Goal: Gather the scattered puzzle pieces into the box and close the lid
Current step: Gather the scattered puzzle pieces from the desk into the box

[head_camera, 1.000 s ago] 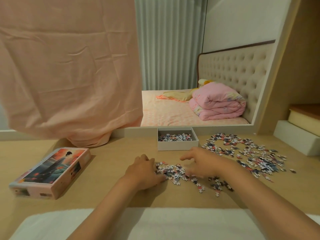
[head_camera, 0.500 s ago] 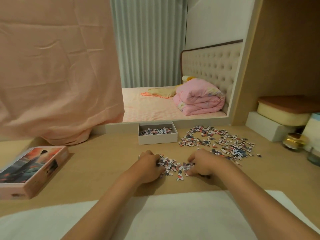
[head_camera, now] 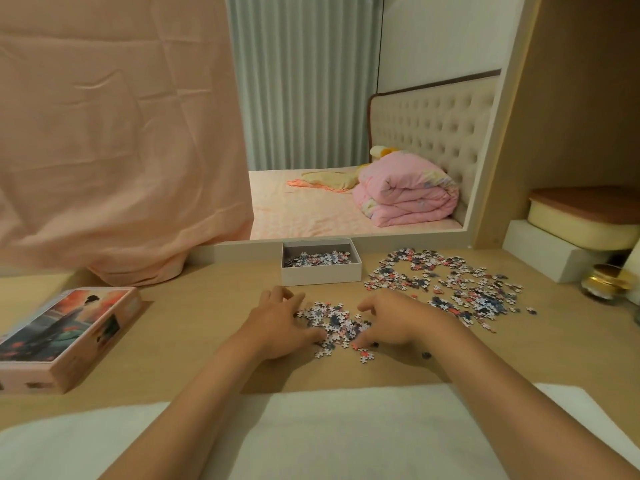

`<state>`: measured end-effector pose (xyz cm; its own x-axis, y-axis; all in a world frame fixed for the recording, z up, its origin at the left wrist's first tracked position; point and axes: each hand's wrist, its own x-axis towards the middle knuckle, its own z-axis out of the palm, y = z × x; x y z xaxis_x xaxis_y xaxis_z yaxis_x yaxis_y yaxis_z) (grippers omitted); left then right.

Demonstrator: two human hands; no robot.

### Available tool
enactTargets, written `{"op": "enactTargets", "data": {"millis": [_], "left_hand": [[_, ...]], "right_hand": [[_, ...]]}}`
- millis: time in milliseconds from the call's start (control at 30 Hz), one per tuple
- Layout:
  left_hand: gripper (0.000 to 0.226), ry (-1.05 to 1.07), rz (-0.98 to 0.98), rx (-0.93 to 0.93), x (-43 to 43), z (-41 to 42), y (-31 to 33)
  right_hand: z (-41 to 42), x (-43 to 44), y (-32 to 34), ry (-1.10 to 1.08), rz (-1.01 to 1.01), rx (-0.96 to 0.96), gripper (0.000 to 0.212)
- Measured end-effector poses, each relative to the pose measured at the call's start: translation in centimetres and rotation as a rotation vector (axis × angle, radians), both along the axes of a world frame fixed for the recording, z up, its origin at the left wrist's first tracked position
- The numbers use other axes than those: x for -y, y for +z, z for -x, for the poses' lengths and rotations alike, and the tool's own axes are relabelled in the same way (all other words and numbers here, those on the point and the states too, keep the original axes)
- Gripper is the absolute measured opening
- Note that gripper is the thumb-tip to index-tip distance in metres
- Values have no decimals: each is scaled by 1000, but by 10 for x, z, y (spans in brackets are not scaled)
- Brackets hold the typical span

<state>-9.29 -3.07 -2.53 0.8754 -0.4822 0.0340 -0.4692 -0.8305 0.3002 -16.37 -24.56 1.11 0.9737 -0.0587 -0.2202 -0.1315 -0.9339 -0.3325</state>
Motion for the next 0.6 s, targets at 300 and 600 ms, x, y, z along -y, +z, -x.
{"op": "enactTargets", "data": {"millis": [300, 600], "left_hand": [[78, -121, -7, -59, -5, -26, -3], [83, -261, -72, -96, 1, -42, 0]], "right_hand": [[-33, -18, -13, 48, -68, 41, 61], [-61, -26, -11, 112, -13, -42, 83]]}}
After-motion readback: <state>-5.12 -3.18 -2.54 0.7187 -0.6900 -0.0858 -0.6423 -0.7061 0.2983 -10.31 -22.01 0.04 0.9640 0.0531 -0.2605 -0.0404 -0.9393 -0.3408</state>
